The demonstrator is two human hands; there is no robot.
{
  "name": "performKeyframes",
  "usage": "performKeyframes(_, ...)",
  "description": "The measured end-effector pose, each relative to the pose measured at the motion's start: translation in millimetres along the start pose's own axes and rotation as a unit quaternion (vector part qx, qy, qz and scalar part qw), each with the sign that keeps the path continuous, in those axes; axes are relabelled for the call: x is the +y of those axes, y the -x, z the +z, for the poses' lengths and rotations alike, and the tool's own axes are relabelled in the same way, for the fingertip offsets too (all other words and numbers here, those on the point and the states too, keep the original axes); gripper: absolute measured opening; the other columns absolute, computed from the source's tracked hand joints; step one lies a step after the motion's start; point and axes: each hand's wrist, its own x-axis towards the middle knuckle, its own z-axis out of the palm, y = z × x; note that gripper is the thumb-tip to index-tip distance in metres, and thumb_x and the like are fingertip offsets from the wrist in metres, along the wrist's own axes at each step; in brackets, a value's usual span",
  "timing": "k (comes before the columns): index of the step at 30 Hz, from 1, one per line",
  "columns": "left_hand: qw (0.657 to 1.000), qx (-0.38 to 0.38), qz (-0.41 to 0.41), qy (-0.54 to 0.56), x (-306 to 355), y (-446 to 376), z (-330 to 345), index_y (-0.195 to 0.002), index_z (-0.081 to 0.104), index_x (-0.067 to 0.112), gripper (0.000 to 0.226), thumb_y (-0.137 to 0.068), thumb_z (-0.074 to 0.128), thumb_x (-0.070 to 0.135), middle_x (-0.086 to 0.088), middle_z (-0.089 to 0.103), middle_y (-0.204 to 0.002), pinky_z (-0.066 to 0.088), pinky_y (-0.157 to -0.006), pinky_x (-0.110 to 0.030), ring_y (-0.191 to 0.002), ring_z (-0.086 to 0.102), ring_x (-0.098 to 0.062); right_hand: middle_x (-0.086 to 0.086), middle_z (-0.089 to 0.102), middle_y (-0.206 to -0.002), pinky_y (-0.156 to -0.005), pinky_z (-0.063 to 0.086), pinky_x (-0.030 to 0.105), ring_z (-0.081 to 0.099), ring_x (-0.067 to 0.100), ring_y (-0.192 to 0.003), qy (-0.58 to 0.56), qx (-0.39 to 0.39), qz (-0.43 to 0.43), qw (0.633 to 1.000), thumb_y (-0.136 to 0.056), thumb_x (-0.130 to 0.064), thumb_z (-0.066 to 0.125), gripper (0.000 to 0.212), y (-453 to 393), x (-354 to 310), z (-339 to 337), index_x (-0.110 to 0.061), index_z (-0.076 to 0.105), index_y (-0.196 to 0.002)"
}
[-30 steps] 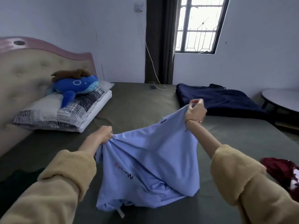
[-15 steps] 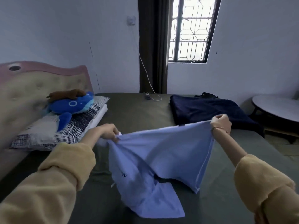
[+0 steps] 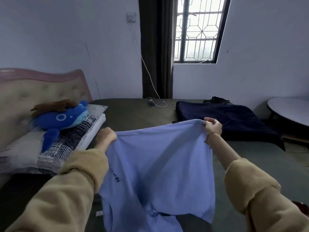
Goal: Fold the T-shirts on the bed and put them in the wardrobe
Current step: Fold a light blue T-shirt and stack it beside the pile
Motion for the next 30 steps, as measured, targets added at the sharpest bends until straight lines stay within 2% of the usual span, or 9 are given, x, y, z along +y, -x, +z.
performKeyframes(2,0.980,-0.020,0.002,0.199,19.5,-22.3,-12.5,-0.100,0.058,-0.007,0.020,-0.095,0.041,0.002,-0.027,0.055,-0.126,0.054,-0.056,-0.031,-0.088,0.060,-0.031,-0.002,0.062,-0.084,-0.072,0.046,0.020,0.055,0.015,-0.082,-0.067,0.001,-0.030,0.997,-0.087,-0.001,0.055,0.018,-16.7,-24.7,12.7,-0.016,0.064,-0.086)
performKeyframes(5,0.943,0.049,0.055,0.324,44.6,-47.9,-30.8,-0.111,0.051,-0.002,0.022,-0.099,0.037,0.010,-0.028,0.050,-0.129,0.046,-0.084,-0.039,-0.111,0.054,-0.039,-0.005,0.056,-0.071,-0.072,0.046,0.022,0.055,0.013,-0.073,-0.175,-0.006,-0.073,0.982,-0.087,0.002,0.054,0.029,-37.5,-62.8,25.4,-0.022,0.056,-0.070)
performKeyframes(9,0.883,0.141,0.138,0.427,64.4,-36.4,-49.1,-0.122,0.044,-0.003,0.030,-0.102,0.036,0.018,-0.030,0.051,-0.125,0.037,-0.084,-0.036,-0.116,0.050,-0.039,0.000,0.055,-0.069,-0.063,0.044,0.017,0.052,0.009,-0.064,-0.239,-0.005,-0.114,0.964,-0.085,0.008,0.049,0.033,-58.1,-98.4,24.3,-0.020,0.054,-0.067)
performKeyframes(16,0.943,0.135,0.101,0.286,24.8,-6.1,5.5,-0.093,0.050,0.001,0.012,-0.097,0.041,0.008,-0.033,0.057,-0.109,0.033,-0.072,-0.037,-0.103,0.054,-0.044,0.005,0.063,-0.079,-0.070,0.050,0.023,0.058,0.017,-0.075,-0.200,0.036,-0.054,0.978,-0.084,0.006,0.050,0.028,-42.9,-44.1,8.6,-0.017,0.059,-0.070)
performKeyframes(19,0.959,0.106,0.072,0.252,-8.8,1.2,52.3,-0.102,0.055,-0.004,0.020,-0.095,0.044,0.010,-0.028,0.056,-0.106,0.035,-0.075,-0.034,-0.100,0.055,-0.039,0.017,0.067,-0.104,-0.090,0.047,0.030,0.061,0.027,-0.096,-0.063,0.073,-0.028,0.995,-0.087,-0.002,0.049,0.021,-27.5,12.9,-6.6,-0.008,0.069,-0.092)
performKeyframes(22,0.963,0.064,0.031,0.260,-38.4,20.2,98.1,-0.080,0.044,0.010,0.012,-0.091,0.046,0.005,-0.015,0.044,-0.091,0.031,-0.071,-0.032,-0.086,0.049,-0.028,0.020,0.066,-0.112,-0.093,0.039,0.028,0.057,0.033,-0.110,0.102,0.051,0.008,0.993,-0.090,-0.004,0.050,0.025,-6.1,72.3,-32.7,-0.002,0.069,-0.106)
performKeyframes(26,0.986,-0.012,-0.001,0.166,-72.0,53.7,152.4,-0.102,0.054,0.001,0.016,-0.092,0.043,0.006,-0.019,0.053,-0.105,0.039,-0.078,-0.039,-0.105,0.054,-0.041,0.025,0.065,-0.110,-0.088,0.045,0.035,0.060,0.038,-0.105,0.278,0.010,0.051,0.959,-0.089,-0.003,0.052,0.025,9.5,141.5,-64.6,0.005,0.068,-0.107)
performKeyframes(28,0.994,-0.087,0.001,0.064,-90.5,81.7,182.4,-0.124,0.050,-0.002,0.031,-0.096,0.041,0.008,-0.019,0.052,-0.127,0.042,-0.095,-0.040,-0.117,0.051,-0.037,0.024,0.066,-0.108,-0.068,0.048,0.031,0.064,0.036,-0.091,0.359,-0.003,0.084,0.929,-0.089,-0.006,0.053,0.025,27.3,174.9,-87.1,0.003,0.067,-0.107)
performKeyframes(30,0.992,-0.115,0.042,-0.025,-106.5,107.7,209.9,-0.134,0.044,0.001,0.038,-0.097,0.041,0.009,-0.015,0.046,-0.138,0.042,-0.100,-0.035,-0.124,0.048,-0.031,0.020,0.067,-0.105,-0.065,0.051,0.029,0.066,0.033,-0.084,0.442,-0.030,0.112,0.889,-0.086,-0.009,0.052,0.026,43.9,204.0,-109.0,-0.003,0.068,-0.105)
